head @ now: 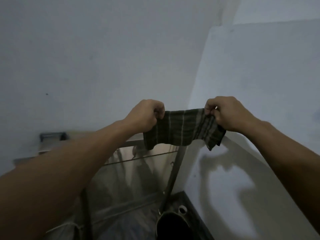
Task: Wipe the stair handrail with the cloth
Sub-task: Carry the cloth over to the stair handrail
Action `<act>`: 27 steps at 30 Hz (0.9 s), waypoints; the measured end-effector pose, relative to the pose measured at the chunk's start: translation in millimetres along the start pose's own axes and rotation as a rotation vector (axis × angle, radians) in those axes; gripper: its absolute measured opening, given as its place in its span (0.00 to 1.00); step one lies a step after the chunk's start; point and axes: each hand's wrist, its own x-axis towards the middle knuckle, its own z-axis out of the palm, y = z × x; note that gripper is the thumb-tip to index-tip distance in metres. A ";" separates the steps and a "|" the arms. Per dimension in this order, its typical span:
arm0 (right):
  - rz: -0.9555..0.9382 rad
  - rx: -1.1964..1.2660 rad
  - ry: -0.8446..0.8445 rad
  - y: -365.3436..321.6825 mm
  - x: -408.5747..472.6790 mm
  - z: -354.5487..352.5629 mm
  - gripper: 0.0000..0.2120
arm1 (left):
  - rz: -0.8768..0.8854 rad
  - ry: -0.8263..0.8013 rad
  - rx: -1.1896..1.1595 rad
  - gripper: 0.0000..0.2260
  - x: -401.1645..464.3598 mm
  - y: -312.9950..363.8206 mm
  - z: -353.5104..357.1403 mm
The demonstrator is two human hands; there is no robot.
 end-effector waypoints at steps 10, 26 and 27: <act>-0.482 0.280 -0.037 -112.5 94.9 117.0 0.11 | -0.460 0.332 0.174 0.11 -94.8 -96.4 -52.6; -0.988 0.706 -0.147 -356.3 42.1 159.2 0.05 | -0.999 0.749 0.631 0.04 -317.5 -71.2 -112.2; -1.012 0.709 -0.166 -370.3 37.0 159.1 0.05 | -1.036 0.758 0.634 0.04 -330.5 -69.0 -115.1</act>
